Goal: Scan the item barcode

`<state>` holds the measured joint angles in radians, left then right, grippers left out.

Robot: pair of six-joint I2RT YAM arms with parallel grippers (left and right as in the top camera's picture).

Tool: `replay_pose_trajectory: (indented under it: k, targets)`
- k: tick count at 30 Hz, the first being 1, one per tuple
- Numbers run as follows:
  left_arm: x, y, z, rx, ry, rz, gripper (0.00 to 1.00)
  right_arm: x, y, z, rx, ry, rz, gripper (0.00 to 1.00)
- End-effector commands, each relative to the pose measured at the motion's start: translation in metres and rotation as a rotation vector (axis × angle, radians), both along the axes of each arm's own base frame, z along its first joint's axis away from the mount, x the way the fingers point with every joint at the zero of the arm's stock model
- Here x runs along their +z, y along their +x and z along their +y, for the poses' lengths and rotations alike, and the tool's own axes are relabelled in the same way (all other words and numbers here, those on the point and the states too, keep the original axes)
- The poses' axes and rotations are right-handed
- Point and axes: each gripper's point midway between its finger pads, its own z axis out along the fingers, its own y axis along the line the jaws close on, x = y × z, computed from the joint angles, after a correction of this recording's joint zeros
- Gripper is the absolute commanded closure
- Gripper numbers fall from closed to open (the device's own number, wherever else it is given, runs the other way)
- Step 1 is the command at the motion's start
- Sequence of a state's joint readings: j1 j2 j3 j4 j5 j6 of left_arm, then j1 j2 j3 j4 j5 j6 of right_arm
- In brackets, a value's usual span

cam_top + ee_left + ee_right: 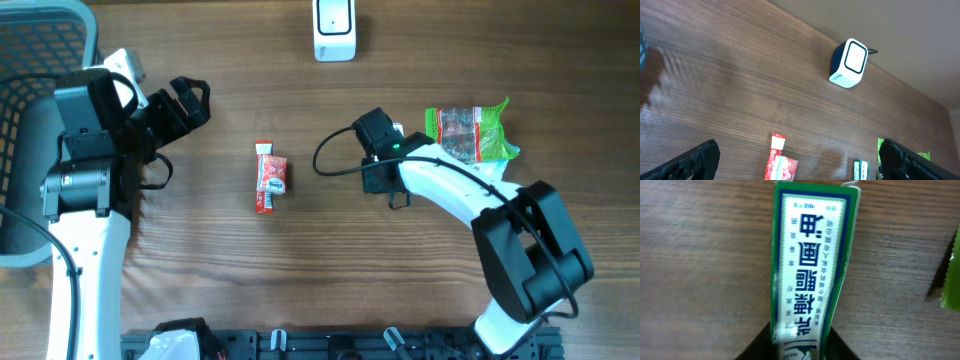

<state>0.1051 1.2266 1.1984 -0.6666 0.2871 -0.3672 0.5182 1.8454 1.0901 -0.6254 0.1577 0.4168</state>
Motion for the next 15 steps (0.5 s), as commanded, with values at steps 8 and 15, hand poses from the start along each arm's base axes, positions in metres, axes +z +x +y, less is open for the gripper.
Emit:
replay_pose_trajectory:
  k: [8,15]
  targets:
    - [0.000,0.001,-0.001,-0.020,0.006,-0.005,0.00,0.109,0.016,0.041,0.152,0.251,-0.135,0.81]
    - [0.000,0.001,-0.001,-0.020,0.006,-0.005,0.00,0.210,0.019,0.068,0.274,0.476,-0.150,0.80]
